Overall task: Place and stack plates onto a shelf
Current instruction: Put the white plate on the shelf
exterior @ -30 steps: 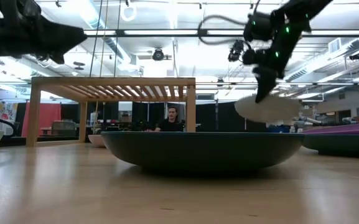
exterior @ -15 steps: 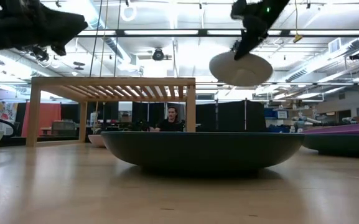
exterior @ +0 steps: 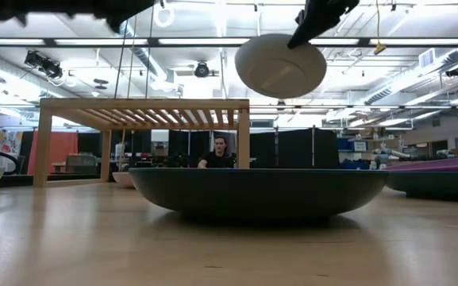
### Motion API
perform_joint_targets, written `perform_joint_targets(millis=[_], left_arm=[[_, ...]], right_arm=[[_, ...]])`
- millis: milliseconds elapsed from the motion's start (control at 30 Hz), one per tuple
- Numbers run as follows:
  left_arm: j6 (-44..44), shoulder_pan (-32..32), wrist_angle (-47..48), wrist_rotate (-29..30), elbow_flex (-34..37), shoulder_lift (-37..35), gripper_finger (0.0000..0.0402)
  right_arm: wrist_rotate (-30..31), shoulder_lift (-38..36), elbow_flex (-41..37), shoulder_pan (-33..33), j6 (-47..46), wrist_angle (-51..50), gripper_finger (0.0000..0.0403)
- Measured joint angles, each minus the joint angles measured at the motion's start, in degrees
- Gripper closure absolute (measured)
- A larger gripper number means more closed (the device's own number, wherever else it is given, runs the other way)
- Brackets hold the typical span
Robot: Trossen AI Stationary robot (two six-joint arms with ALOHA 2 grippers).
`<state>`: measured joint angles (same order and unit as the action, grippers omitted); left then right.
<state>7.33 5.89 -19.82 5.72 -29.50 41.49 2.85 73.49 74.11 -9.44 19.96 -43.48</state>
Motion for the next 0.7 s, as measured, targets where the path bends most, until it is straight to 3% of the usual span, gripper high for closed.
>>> perform_joint_targets(millis=[367,600,700], left_arm=[[10.7,0.0,18.6,0.0,-25.4,22.5,0.0283],[13.5,0.0,30.6,-0.4,-38.0,32.5,0.0283],[14.3,0.0,34.7,-3.5,-41.6,35.3,0.0283]], right_arm=[[0.0,0.0,0.0,6.1,4.2,0.1,0.0384],[0.0,0.0,0.0,9.2,4.2,0.1,0.0384],[0.0,0.0,0.0,10.4,4.2,-0.3,0.0384]])
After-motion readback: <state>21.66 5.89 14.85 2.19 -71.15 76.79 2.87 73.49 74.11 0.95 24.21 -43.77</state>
